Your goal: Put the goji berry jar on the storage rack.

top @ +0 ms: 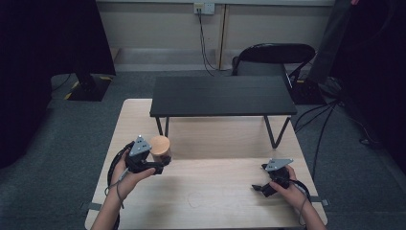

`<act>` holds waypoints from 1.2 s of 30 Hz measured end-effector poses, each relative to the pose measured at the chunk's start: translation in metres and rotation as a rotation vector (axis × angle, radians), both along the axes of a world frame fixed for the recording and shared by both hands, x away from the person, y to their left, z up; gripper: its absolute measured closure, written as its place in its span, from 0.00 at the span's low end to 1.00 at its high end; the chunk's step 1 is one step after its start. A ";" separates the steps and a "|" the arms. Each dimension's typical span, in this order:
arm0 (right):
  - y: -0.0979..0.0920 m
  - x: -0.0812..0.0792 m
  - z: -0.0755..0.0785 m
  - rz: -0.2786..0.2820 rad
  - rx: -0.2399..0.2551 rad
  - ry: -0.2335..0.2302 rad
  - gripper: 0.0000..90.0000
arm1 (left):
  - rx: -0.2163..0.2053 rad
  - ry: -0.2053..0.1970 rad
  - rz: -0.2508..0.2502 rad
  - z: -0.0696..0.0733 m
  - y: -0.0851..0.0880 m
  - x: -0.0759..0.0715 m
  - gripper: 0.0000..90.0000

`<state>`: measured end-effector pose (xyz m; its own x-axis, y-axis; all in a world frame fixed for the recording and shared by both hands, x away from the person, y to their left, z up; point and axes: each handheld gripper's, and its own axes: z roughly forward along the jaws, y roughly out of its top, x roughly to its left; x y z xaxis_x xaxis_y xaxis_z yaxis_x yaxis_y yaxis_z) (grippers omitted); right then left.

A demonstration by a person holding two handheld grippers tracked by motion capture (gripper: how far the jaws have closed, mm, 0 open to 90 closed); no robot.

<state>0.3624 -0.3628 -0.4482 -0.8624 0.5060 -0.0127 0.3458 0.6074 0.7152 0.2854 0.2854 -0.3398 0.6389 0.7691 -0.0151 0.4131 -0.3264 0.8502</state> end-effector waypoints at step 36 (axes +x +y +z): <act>0.000 0.000 0.000 -0.001 0.001 0.001 0.00 | 0.014 -0.019 -0.103 0.101 -0.060 0.088 0.28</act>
<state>0.3623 -0.3628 -0.4482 -0.8621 0.5066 -0.0116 0.3468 0.6065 0.7154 0.3733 0.2254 -0.2389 0.7147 0.6994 0.0082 0.3607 -0.3786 0.8524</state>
